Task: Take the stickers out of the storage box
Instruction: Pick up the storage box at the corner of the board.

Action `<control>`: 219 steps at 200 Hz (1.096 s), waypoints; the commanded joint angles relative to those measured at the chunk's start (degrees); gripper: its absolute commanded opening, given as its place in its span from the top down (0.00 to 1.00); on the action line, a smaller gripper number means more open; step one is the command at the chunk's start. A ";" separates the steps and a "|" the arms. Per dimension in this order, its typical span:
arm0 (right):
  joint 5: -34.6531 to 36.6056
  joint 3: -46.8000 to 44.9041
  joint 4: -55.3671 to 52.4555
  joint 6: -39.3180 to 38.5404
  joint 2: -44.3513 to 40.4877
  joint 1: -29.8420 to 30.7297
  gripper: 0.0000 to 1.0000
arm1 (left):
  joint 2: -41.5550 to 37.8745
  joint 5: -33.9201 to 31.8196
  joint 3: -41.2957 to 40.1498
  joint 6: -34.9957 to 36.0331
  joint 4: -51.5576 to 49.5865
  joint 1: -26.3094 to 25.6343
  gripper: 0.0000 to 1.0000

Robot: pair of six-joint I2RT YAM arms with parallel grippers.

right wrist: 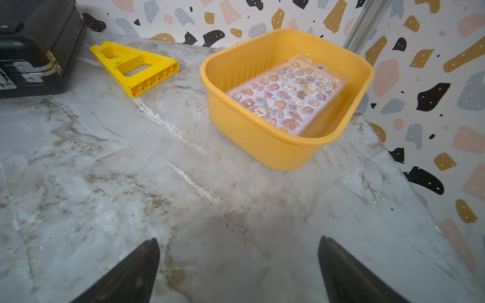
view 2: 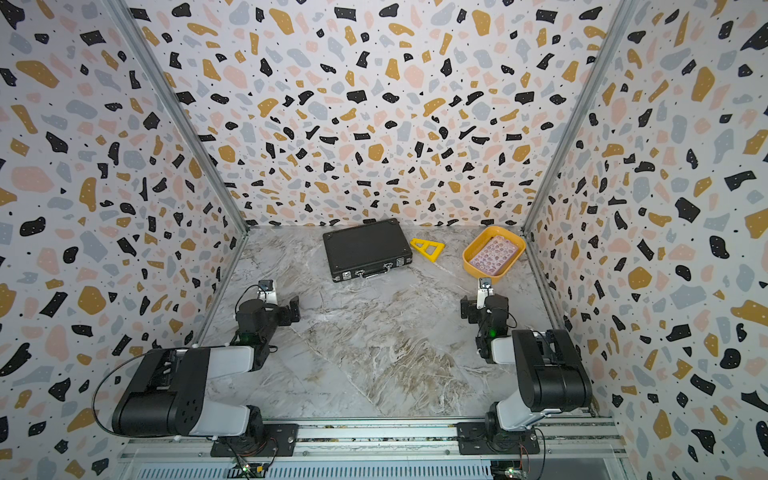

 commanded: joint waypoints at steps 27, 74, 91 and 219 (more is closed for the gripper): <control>-0.48 0.15 -0.73 0.04 -1.46 0.17 0.01 | -0.05 0.76 1.15 0.43 1.55 0.39 0.01; -0.58 -0.61 -6.50 -0.27 -10.79 0.41 0.01 | -8.97 -7.13 2.56 -3.29 -7.98 0.69 0.01; -2.43 1.19 -13.60 -0.11 -18.35 0.45 0.01 | -13.61 -5.13 6.84 -2.78 -16.59 1.08 0.01; 6.34 16.15 -51.24 32.98 -29.88 -0.15 0.01 | -33.01 -13.58 17.54 -29.14 -36.65 -1.37 0.01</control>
